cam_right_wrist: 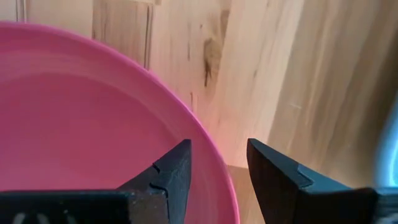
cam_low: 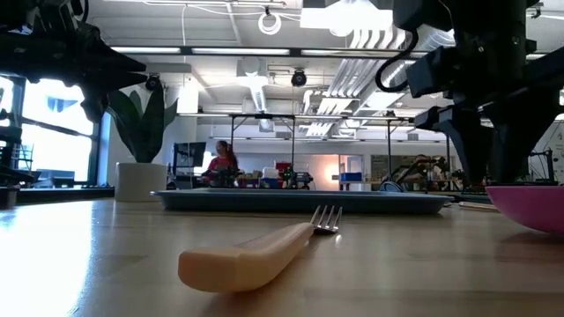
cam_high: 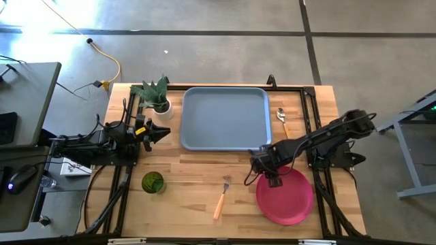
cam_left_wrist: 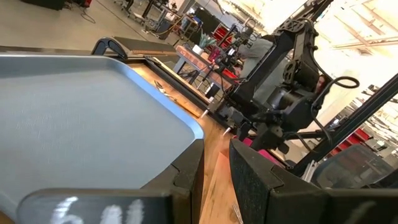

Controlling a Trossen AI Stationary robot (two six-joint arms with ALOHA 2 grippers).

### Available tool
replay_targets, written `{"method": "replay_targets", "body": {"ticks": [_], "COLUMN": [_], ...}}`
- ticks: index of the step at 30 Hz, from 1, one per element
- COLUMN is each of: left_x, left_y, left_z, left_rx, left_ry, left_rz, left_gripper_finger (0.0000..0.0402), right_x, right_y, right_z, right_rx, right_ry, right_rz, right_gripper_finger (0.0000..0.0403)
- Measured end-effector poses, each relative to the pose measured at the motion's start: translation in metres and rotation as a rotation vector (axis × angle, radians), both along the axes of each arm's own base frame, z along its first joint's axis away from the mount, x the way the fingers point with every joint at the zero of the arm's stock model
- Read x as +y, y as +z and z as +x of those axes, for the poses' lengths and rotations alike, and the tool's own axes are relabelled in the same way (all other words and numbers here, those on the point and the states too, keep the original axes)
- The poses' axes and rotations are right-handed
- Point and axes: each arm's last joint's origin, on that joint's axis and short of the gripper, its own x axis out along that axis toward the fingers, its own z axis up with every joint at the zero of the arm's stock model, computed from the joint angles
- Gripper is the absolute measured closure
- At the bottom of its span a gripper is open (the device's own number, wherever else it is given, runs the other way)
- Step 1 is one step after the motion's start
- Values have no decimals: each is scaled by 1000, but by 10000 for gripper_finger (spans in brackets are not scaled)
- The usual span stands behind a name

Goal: Pick and place plate/cup/fork/spoon on tray
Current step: Put the pink plate on the gray tray

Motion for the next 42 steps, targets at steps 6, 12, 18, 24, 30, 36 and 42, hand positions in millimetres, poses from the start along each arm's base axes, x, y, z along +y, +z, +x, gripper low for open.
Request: {"method": "replay_targets", "body": {"ticks": [6, 12, 18, 24, 30, 36, 42], "left_x": [0, 0, 0, 0, 0, 0, 0], "left_y": [0, 0, -2, -4, -4, -4, -4], "left_z": [0, 0, 0, 0, 0, 0, 0], "left_rx": [1, 2, 17, 37, 40, 40, 40], "left_ry": [0, 0, 0, 0, 0, 0, 0], "left_rz": [0, 0, -1, -2, -2, -2, -2], "left_gripper_finger": [337, 337, 337, 337, 337, 337, 337], "right_x": [1, 3, 3, 2, 2, 3, 3], "right_y": [-9, -20, -22, -22, -21, -21, -21], "right_z": [3, 6, 6, 6, 6, 6, 6], "right_rx": [25, 71, 80, 83, 86, 89, 103], "right_ry": [8, 36, 35, 32, 18, -22, -45], "right_rz": [2, 9, 6, 6, 13, 32, 66], "right_gripper_finger": [258, 258, 262, 309, 374, 396, 400]}}
